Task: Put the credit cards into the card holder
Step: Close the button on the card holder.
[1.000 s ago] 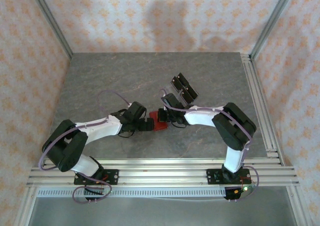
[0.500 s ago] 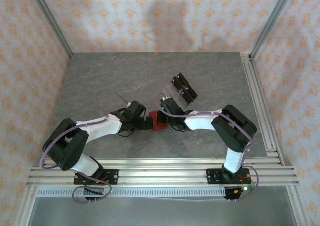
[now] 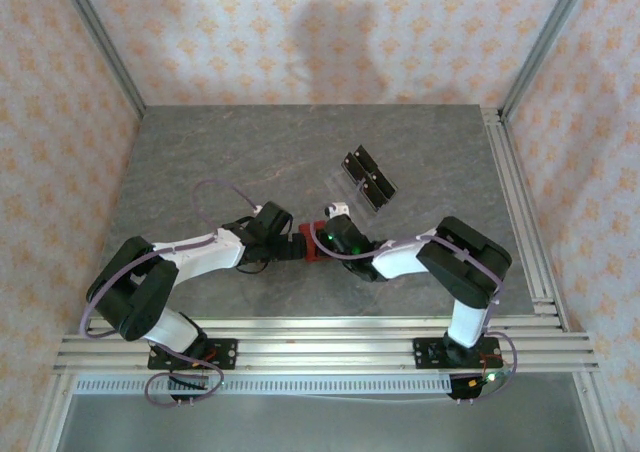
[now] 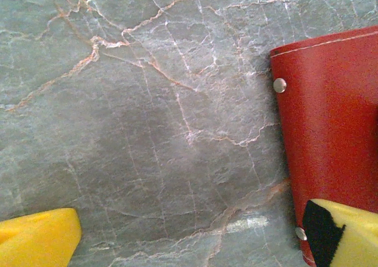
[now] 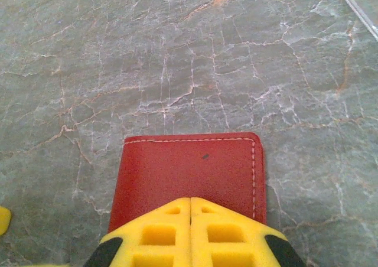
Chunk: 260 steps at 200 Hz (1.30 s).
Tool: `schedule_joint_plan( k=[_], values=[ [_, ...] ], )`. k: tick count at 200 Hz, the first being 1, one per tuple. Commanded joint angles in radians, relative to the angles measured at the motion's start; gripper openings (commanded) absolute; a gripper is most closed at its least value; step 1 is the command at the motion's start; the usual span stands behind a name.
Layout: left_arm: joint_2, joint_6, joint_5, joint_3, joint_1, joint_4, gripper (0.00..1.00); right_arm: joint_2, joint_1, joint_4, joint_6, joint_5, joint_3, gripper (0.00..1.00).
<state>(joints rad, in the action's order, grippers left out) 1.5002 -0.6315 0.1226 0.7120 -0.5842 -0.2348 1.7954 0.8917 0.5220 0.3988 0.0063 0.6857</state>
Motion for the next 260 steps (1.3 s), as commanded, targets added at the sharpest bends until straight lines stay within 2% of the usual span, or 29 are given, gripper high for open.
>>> schedule_joint_plan(
  k=[1,52,107,191,233,239,260],
  values=[
    [-0.004,-0.011,-0.033,-0.005,0.006,-0.034,1.0,0.109,0.045,-0.317,-0.022,0.045,-0.126,0.0],
    [-0.039,-0.006,-0.053,-0.009,0.009,-0.065,1.0,0.161,0.12,-0.373,-0.001,0.132,-0.106,0.0],
    [-0.083,0.01,-0.072,-0.007,0.024,-0.113,1.0,0.261,0.209,-0.394,0.09,0.221,-0.11,0.0],
    [-0.09,0.019,-0.076,-0.003,0.038,-0.133,1.0,0.28,0.325,-0.475,0.225,0.229,-0.124,0.0],
    [-0.093,0.022,-0.078,0.0,0.04,-0.141,1.0,0.278,0.331,-0.521,0.226,0.184,-0.079,0.0],
    [-0.093,0.023,-0.08,0.002,0.041,-0.143,1.0,0.268,0.33,-0.543,0.22,0.179,-0.064,0.05],
    [-0.085,0.027,-0.083,0.011,0.044,-0.144,1.0,0.228,0.322,-0.634,0.191,0.184,0.002,0.31]
  ],
)
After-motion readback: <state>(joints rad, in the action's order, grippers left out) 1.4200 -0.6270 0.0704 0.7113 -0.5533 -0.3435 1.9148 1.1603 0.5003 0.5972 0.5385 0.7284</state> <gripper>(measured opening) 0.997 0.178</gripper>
